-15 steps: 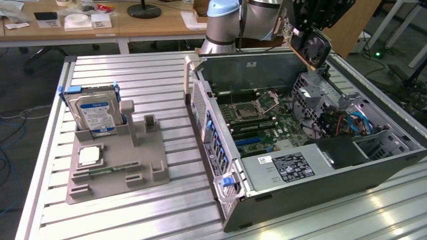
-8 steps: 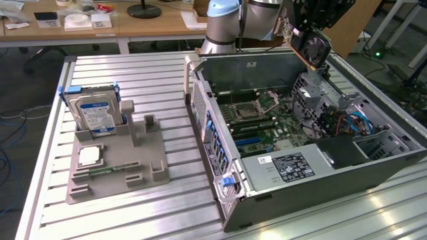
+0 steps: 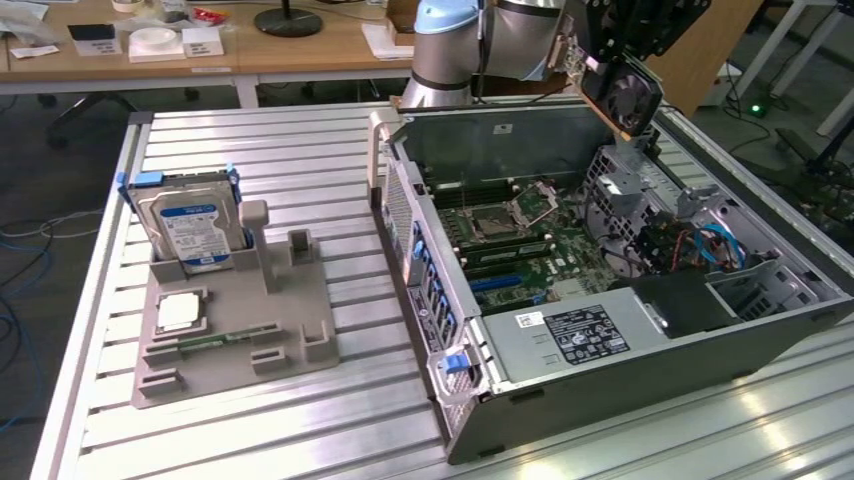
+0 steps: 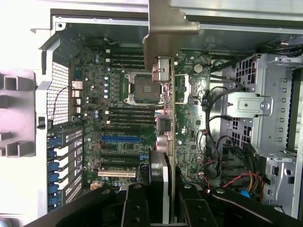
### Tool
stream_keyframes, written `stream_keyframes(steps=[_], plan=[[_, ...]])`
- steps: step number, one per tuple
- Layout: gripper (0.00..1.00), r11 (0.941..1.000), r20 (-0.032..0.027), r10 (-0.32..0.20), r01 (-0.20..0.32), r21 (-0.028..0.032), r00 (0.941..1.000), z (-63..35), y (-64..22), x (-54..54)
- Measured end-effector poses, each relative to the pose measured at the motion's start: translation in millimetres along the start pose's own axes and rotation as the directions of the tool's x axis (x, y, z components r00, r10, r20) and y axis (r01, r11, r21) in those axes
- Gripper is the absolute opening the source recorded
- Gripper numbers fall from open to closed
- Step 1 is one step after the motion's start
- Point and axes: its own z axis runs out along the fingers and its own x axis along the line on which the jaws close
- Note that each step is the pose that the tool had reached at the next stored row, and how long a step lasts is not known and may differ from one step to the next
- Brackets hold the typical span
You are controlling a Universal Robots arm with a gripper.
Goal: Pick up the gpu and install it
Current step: 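Insert the gpu into the slot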
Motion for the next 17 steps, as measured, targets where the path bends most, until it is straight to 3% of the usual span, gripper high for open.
stream_keyframes(steps=[7,17], plan=[[0.28,0.9983,-0.0005,-0.059,0.059,-0.0005,0.9983,0.0,0.0,0.0],[0.28,0.9882,-0.0013,-0.153,0.153,-0.0010,0.9882,0.0,0.0,0.0]])
